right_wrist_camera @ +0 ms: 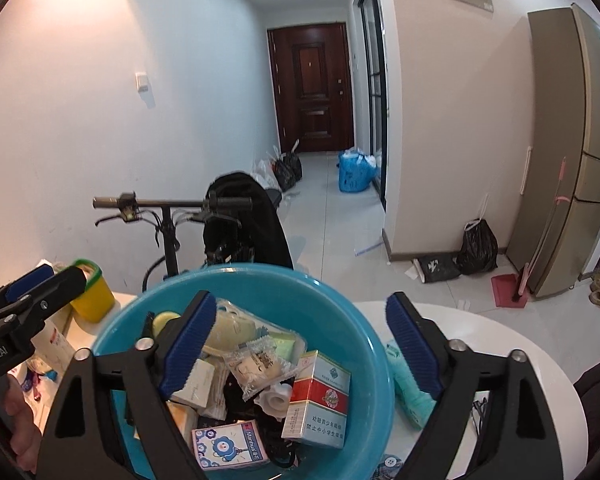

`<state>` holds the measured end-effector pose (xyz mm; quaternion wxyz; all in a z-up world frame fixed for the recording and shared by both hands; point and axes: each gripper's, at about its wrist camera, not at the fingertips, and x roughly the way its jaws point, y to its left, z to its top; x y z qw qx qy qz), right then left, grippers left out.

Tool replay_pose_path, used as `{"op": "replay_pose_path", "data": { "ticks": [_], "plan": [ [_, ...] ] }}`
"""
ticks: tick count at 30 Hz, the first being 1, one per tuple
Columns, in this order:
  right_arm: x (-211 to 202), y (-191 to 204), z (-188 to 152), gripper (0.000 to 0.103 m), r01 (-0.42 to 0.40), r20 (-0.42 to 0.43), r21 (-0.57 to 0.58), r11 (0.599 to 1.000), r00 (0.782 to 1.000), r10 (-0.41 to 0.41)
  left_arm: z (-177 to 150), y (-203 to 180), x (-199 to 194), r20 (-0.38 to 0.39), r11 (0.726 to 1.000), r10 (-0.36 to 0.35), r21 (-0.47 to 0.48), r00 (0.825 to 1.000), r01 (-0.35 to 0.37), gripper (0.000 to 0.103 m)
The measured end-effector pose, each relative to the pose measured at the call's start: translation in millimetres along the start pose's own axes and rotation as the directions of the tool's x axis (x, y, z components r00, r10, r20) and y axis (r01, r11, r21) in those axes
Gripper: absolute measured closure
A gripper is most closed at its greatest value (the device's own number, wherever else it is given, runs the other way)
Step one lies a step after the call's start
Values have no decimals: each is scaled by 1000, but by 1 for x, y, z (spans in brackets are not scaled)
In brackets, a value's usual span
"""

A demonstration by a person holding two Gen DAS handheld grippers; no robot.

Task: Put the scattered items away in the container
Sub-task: 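Lift both open tools up and back away from the blue basin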

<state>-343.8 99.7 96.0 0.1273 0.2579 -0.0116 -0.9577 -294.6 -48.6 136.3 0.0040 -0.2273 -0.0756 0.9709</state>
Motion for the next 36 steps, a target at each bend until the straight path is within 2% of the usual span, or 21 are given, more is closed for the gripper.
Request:
{"op": "replay_pose_path", "data": {
  "ticks": [7, 8, 10, 12, 17, 21, 24, 30, 36],
  "plan": [
    [-36, 6, 11, 8, 4, 95, -11, 1000, 995, -3, 9, -5, -35, 93, 999, 23, 28, 995, -25, 16],
    [-41, 7, 12, 8, 3, 109, -13, 1000, 994, -2, 10, -5, -40, 104, 999, 20, 27, 994, -23, 14],
    [-51, 9, 14, 7, 3, 135, -16, 1000, 991, -1, 13, -4, -51, 135, 1000, 6, 24, 991, -10, 5],
    [-59, 11, 16, 5, 0, 155, -19, 1000, 988, 3, 15, -5, -62, 165, 1000, -2, 22, 986, -1, 2],
    [-79, 17, 19, 1, 2, 201, -33, 999, 980, 5, 18, -10, -87, 216, 999, -26, 37, 976, 18, 1],
    [-102, 23, 20, 1, -2, 257, -47, 999, 966, 14, 19, -15, -112, 270, 998, -51, 45, 961, 40, 0],
    [-119, 24, 19, 1, -7, 301, -44, 999, 953, 20, 19, -17, -133, 323, 997, -70, 45, 944, 58, 0],
    [-145, 23, 17, 0, -20, 368, -24, 1000, 929, 27, 19, -20, -162, 387, 997, -79, 55, 919, 62, 0],
    [-166, 23, 15, 0, -26, 424, -20, 999, 905, 32, 18, -26, -186, 418, 996, -78, 67, 905, 55, 0]
  ]
}}
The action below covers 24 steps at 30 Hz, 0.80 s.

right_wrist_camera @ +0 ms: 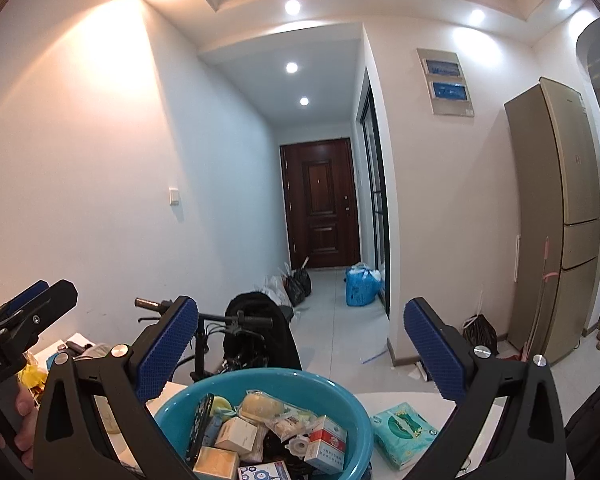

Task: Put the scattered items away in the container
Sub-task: 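Lift both open tools up and back away from the blue basin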

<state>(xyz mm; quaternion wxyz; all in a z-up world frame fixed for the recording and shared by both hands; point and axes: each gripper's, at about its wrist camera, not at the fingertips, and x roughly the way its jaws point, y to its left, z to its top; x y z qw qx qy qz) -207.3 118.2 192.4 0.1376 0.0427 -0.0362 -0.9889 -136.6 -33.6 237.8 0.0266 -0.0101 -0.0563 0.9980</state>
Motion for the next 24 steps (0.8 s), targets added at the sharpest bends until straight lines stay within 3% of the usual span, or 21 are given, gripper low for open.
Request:
{"op": "replay_pose_path", "data": {
  "ticks": [11, 14, 18, 24],
  "plan": [
    [-42, 11, 9, 0, -25, 133, -29, 999, 991, 29, 9, -17, -53, 147, 996, -34, 81, 989, 22, 0],
    [-55, 18, 9, 0, -15, 198, -61, 998, 980, 27, 9, -17, -56, 155, 996, -40, 81, 987, 27, 0],
    [-67, 26, 8, 0, 62, 259, -84, 994, 965, -39, 10, -15, -56, 154, 997, -34, 67, 987, 24, 0],
    [-68, 25, 11, 0, 70, 253, -70, 995, 966, -50, 11, -6, -53, 138, 999, -29, 27, 990, 25, 0]
  ]
}}
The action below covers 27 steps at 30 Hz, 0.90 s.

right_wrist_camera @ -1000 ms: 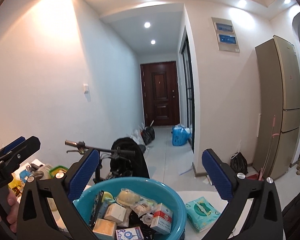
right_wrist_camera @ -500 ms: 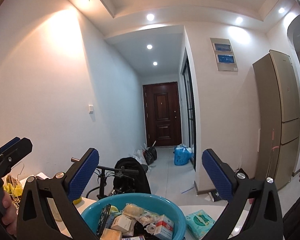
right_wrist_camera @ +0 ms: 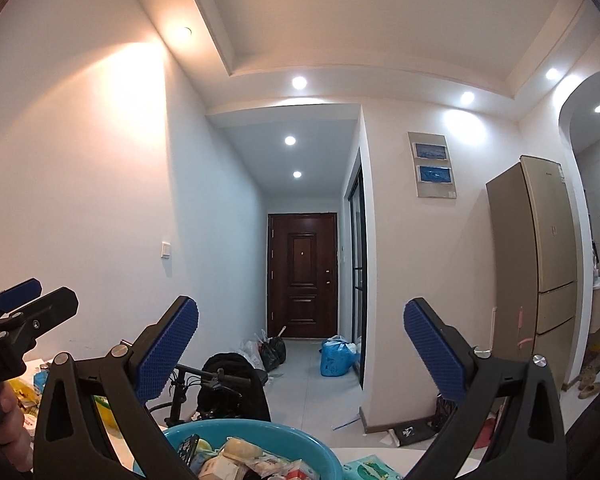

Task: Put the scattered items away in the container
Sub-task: 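Lift both open tools up and back away from the blue basin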

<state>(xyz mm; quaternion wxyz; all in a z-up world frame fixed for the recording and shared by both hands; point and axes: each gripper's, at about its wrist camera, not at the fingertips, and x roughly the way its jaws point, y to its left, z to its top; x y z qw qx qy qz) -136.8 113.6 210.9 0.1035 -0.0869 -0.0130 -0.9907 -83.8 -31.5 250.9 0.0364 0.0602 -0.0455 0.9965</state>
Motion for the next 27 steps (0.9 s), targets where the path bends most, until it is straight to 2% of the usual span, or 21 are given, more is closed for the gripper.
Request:
{"op": "replay_pose_path", "data": {
  "ticks": [8, 15, 18, 21, 24, 27],
  "plan": [
    [0, -7, 4, 0, -58, -31, 63, 996, 998, 60, 3, 3, -5, 6, 1000, -1, -11, 1000, 1, 0],
    [-17, -8, 11, 0, -55, 8, 57, 997, 998, 54, 10, -1, -22, 43, 1000, -12, -1, 999, 12, 0],
    [-27, -8, 14, 0, -63, 43, 62, 996, 997, 60, 16, -4, -27, 54, 1000, 14, 3, 998, -14, 0],
    [-29, -7, 17, 0, -51, 18, 70, 996, 999, 50, 22, -9, -31, 38, 1000, 2, 14, 999, -3, 0],
    [-37, -5, 23, 0, -73, -7, 51, 996, 997, 73, 26, -13, -41, 38, 1000, 6, 20, 999, -7, 0],
    [-58, -1, 31, 0, -62, 11, 8, 998, 998, 62, 27, -17, -55, 40, 1000, 11, 18, 999, -11, 0]
  ]
}}
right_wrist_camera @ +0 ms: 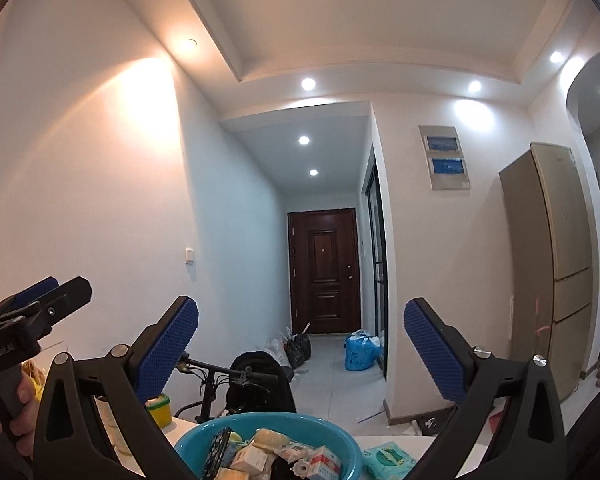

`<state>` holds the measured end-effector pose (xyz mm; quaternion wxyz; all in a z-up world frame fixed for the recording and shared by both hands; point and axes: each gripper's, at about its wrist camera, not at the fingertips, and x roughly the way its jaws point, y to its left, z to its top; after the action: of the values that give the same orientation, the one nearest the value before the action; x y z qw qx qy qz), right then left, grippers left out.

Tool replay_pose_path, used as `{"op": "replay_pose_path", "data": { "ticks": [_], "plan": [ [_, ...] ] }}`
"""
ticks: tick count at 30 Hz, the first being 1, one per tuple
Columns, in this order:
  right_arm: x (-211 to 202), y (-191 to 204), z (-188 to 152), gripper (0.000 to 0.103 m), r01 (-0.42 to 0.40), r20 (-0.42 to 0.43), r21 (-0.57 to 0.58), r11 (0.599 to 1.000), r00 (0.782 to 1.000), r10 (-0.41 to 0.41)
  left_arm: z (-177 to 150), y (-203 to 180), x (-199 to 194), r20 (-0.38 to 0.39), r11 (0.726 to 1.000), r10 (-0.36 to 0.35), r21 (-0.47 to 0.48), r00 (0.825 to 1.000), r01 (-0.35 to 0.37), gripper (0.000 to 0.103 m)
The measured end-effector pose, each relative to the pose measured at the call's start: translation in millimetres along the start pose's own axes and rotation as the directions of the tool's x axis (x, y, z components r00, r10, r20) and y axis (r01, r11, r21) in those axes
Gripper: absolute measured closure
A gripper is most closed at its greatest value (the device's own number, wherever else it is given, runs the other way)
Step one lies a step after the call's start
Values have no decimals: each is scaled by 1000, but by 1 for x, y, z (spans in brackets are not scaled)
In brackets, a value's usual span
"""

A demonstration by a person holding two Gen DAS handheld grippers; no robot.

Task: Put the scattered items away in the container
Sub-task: 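Lift both open tools up and back away from the blue basin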

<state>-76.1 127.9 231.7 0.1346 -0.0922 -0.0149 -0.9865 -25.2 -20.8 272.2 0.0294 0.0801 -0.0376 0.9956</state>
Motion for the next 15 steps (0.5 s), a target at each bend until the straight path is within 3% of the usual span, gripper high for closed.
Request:
{"op": "replay_pose_path", "data": {
  "ticks": [6, 15],
  "plan": [
    [-36, 11, 15, 0, 46, 32, -73, 996, 999, -44, 11, -8, -27, 0, 999, -38, -15, 999, 38, 0],
    [-77, 7, 31, 0, 25, 21, -6, 1000, 999, -25, 33, -13, -88, 90, 1000, -8, 16, 996, 7, 0]
  ]
}}
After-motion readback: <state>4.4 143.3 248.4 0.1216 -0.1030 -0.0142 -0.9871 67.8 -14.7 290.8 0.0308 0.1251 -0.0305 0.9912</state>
